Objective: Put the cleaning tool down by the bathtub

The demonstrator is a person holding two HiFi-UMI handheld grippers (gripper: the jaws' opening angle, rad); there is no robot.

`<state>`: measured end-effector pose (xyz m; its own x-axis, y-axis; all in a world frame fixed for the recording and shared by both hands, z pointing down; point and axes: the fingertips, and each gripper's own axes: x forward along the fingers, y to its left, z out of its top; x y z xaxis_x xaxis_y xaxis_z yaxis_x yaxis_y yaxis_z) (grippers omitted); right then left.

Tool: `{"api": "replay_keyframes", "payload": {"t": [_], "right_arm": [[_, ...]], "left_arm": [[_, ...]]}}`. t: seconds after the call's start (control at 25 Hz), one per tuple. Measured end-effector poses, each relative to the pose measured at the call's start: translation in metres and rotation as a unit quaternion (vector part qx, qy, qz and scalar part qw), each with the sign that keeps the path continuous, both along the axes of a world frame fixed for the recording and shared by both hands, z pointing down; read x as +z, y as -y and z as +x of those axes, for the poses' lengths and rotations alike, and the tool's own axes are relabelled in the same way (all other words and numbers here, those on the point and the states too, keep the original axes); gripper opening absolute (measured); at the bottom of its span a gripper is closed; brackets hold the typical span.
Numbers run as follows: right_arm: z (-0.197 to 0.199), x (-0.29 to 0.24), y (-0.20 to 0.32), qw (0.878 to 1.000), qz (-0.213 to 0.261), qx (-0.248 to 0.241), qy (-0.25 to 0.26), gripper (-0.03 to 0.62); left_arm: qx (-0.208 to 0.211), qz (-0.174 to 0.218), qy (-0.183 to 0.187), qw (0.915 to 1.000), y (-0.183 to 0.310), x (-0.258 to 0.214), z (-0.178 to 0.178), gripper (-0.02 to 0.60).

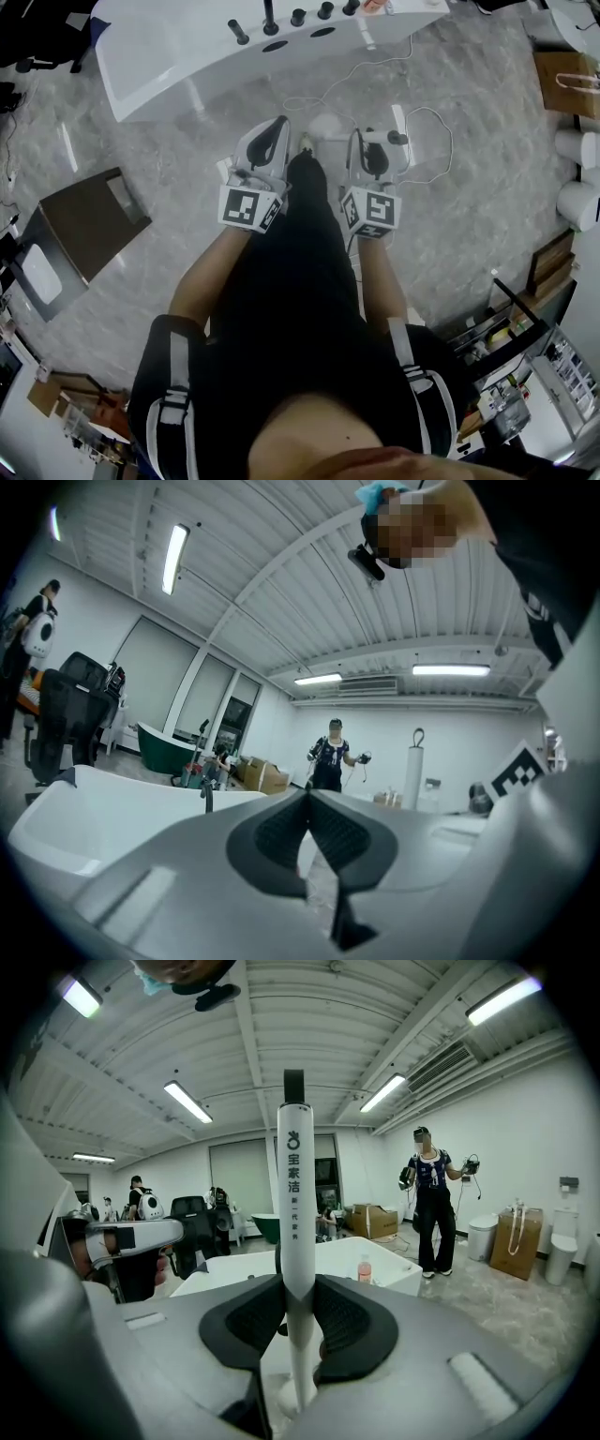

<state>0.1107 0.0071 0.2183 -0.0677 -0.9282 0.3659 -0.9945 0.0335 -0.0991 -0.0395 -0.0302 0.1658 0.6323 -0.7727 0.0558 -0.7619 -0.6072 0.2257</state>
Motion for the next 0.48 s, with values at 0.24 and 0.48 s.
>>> {"api": "replay_keyframes", "payload": {"t": [0.24,0.48], "right_arm": [[0.013,0.039,0.031,1.0,-0.007,-0.004,0.001,0.091],[0.023,0.086,0.056,1.0,-0.025,-0.005,0.001,0.091]], "left_arm": [[-0.015,-0.013,0.013,0.9997,0.032,0.034,0.009,0.009],[-0.018,-0.024,0.023,0.9993,0.055,0.074,0.015,0.009]]}}
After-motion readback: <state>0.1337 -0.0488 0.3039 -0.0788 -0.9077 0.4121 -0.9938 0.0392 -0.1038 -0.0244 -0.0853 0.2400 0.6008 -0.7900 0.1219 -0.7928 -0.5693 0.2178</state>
